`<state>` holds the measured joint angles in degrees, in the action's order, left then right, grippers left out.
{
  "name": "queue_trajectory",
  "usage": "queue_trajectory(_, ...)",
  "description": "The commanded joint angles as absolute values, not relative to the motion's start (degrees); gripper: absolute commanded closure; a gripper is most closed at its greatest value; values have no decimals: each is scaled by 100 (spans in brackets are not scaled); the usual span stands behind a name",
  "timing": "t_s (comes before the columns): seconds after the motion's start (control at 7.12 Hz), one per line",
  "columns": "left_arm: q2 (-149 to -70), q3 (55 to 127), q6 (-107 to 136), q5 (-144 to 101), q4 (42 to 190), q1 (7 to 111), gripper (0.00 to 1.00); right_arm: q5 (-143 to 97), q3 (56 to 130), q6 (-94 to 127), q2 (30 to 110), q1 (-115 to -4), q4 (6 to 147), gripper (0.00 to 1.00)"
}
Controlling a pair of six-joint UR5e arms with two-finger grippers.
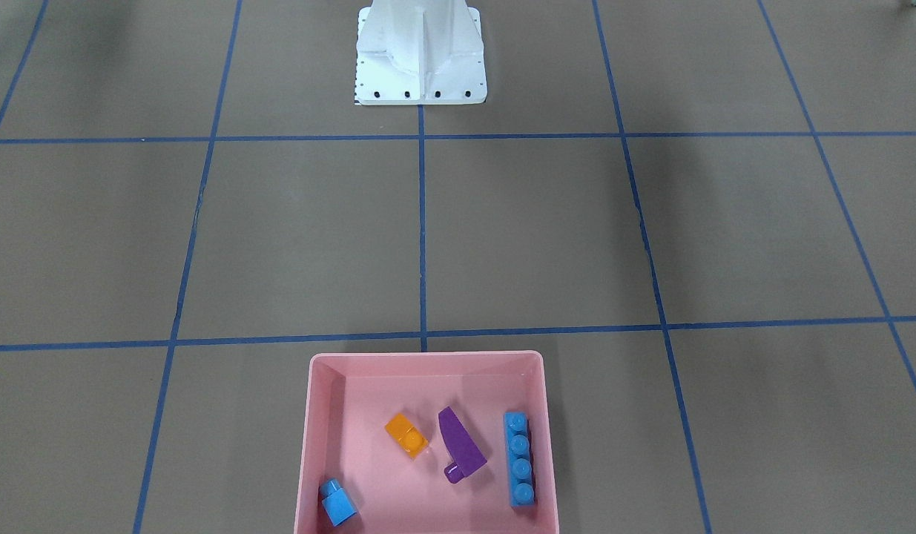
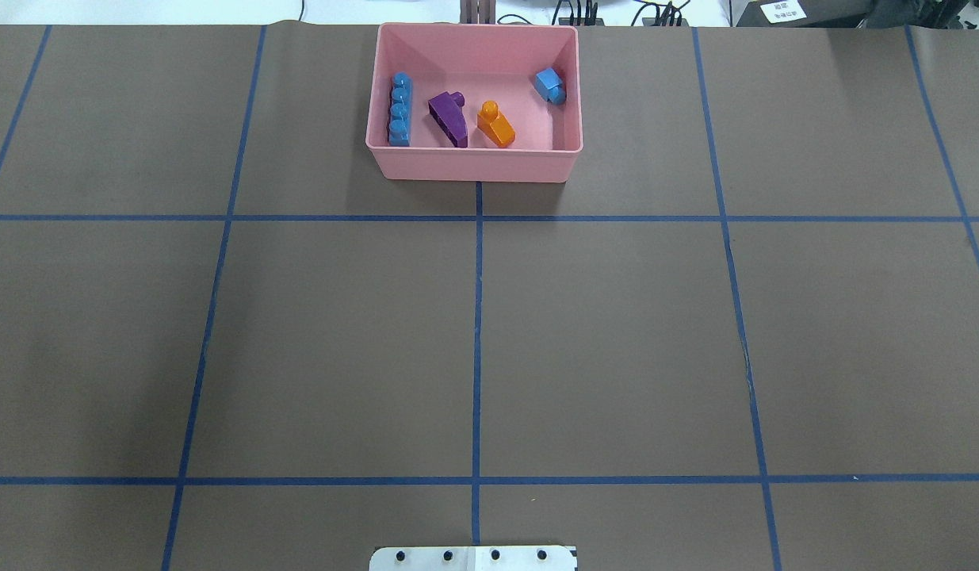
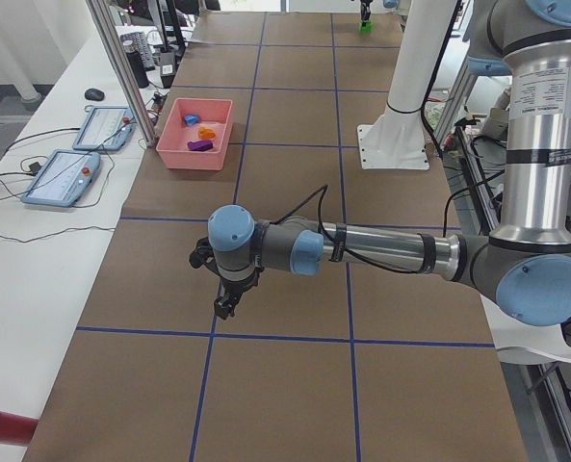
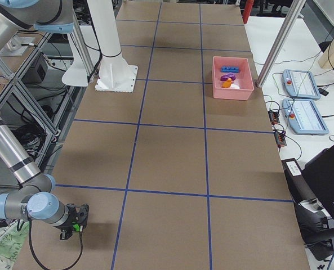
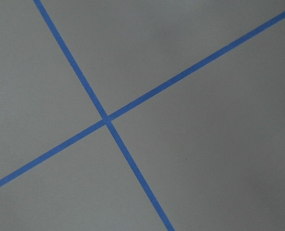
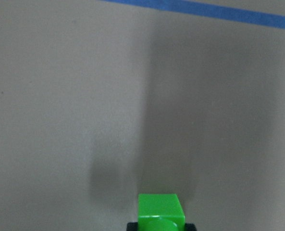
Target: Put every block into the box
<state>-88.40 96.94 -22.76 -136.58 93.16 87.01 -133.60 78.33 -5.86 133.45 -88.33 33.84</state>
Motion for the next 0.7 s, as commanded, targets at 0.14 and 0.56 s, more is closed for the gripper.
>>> queue_trajectory(0.14, -8833, 9694, -2276, -13658, 9316, 8701, 0, -13420, 7980, -493, 12861, -8850, 3454, 100)
queue_trajectory(0.56, -8824, 9677, -2189, -13632, 9308, 8701, 0, -13605, 9634, -466, 12184, -9025, 6052, 100)
